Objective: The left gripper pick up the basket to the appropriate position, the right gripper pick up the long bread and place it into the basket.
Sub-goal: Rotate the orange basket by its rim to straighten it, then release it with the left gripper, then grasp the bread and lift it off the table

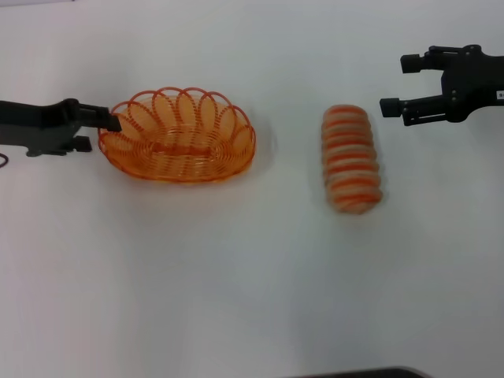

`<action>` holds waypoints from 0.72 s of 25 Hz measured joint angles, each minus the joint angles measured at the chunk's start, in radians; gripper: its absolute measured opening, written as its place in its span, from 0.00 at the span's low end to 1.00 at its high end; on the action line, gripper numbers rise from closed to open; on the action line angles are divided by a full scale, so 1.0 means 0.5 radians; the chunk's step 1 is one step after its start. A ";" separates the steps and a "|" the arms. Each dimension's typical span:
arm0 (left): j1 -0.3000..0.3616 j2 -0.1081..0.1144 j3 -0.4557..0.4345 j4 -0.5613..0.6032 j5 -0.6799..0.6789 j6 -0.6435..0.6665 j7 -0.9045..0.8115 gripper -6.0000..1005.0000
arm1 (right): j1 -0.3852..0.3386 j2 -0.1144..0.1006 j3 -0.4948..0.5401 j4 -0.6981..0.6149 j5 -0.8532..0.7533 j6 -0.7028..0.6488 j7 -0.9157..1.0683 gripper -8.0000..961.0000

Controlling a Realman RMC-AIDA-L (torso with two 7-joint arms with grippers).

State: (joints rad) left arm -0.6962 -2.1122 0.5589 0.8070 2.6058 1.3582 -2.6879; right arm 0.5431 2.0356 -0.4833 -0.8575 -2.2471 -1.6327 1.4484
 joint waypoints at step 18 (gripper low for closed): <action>-0.021 0.169 0.068 0.067 -0.396 0.381 1.349 0.69 | 0.036 -0.078 0.045 0.000 0.158 0.073 0.534 0.98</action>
State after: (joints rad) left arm -0.7068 -2.0278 0.5927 0.8404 2.4080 1.5487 -2.0133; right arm 0.5608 1.9967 -0.4609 -0.8574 -2.1681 -1.5960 1.7155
